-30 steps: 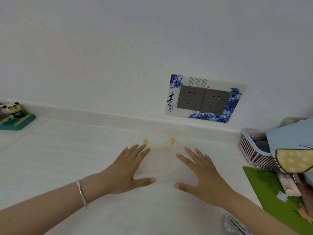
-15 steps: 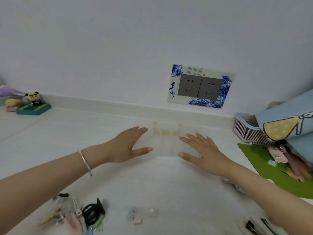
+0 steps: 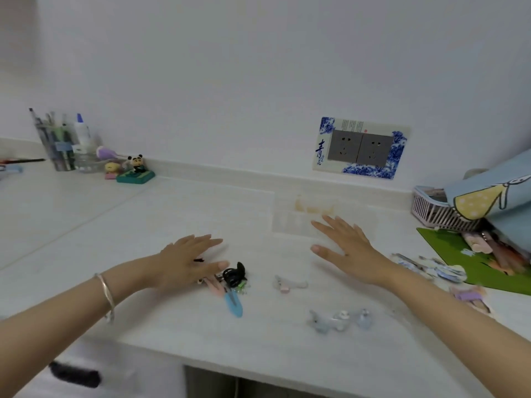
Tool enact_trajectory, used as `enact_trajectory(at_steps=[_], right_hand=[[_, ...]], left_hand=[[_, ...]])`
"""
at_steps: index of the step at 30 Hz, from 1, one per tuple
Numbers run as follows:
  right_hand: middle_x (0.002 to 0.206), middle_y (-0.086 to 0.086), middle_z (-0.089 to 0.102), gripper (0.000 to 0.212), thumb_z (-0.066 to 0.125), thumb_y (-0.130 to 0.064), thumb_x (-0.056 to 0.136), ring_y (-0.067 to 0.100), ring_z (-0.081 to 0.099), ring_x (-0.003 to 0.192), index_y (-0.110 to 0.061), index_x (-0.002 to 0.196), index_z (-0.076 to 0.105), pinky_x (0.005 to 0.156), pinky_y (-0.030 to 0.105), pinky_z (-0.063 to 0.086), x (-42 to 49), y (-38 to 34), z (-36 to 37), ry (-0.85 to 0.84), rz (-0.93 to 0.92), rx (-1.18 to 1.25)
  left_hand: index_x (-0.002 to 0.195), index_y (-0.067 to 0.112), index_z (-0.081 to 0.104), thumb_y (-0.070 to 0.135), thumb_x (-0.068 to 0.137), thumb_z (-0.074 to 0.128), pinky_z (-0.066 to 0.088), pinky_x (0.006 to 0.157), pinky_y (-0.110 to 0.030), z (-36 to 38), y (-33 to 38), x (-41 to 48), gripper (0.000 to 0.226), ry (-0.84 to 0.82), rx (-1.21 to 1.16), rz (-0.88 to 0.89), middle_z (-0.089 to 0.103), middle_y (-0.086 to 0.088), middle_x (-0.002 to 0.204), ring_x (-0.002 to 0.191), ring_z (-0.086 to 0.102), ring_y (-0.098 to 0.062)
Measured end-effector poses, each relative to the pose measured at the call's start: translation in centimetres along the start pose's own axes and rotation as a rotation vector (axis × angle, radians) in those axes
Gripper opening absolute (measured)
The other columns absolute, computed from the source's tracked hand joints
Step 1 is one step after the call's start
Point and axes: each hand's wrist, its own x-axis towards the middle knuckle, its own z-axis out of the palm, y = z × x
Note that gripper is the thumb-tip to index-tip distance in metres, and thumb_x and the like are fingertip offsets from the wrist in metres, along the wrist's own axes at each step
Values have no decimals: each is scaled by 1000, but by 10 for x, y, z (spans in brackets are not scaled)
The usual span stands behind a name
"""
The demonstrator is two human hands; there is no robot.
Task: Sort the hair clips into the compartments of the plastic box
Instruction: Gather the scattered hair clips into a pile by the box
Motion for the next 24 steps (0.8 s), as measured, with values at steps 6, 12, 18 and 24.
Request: enact_trajectory(at_steps=[6,12,18,24], right_hand=[[158,-14,-1,72,26,-70,80,5,-12,144,-43,145,11,118,38,-10,-17,-21,11,4,-56,-16],[158,-15,3,69,27,-72,81,4,-10,144,-45,143,15,118,37,-9,-45,-9,5,66,-10,37],[157,-15,9,63,29,-67,82,3,-6,144,-47,140,22,119,38,-6,-83,14,-5,130,64,68],[158,-12,12,63,29,-69,79,10,-2,146,-48,138,26,119,44,-3,-111,55,-15,181,219,53]], left_hand=[[146,35,10,91,54,38,5,113,-27,16,19,-24,112,-2,-18,152,8,7,157,144,4,-12],[146,35,10,82,61,46,8,114,-30,37,56,-14,104,18,7,279,14,7,156,144,8,-17],[147,34,8,73,69,55,6,115,-34,58,100,3,99,-5,9,364,12,8,157,145,3,-19],[144,41,0,80,60,56,6,116,-51,72,133,22,109,-27,26,393,7,9,158,145,-3,-25]])
